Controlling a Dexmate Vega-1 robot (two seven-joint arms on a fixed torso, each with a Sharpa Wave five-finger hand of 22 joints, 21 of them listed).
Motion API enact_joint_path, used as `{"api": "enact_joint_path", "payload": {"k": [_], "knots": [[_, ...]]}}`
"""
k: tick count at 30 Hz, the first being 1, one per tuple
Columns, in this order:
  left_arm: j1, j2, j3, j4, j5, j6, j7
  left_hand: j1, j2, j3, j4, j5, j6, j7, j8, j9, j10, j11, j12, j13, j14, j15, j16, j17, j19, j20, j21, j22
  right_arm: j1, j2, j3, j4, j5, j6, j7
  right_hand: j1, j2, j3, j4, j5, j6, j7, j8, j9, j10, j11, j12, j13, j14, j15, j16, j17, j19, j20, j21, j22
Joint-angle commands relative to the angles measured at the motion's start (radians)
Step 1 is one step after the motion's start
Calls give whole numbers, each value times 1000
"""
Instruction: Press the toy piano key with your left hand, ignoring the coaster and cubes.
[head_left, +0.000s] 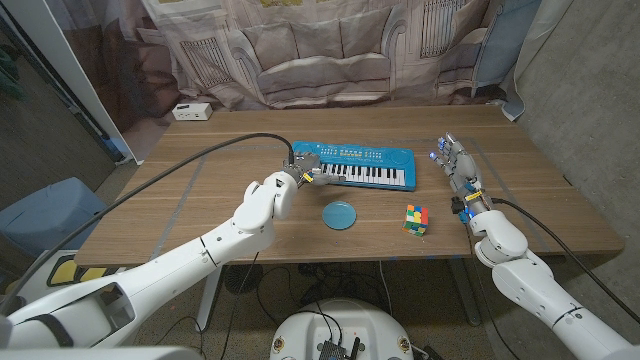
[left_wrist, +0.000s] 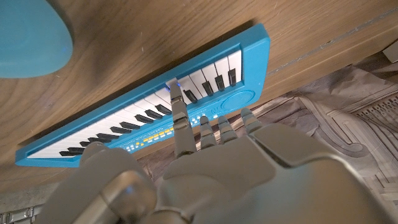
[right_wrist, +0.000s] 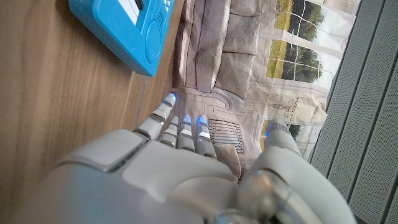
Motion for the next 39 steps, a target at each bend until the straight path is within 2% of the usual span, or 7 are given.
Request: {"api": "enact_joint_path", "payload": {"k": [1,39], "knots": [[6,5,7,-3,-9,20,2,16,2,-5,-1,3,12,-4,8,6,13,1,5,3,8,4,5,1,7,5,6,3,2,3,-4,6,0,3,1,3,9,-4,0,-1,8,3,1,5,13,1,4,3,-2,6,5,0,2,5,-1,3],[-1,11,31,16,-76,55,12,25,7,-13,-1,5,32,-11,3,6,19,4,5,2,14,2,3,2,9,8,5,2,2,0,-5,0,-2,-9,-9,5,11,-7,-1,-1,10,4,1,5,14,1,4,3,-4,6,4,0,3,5,-1,3]]}}
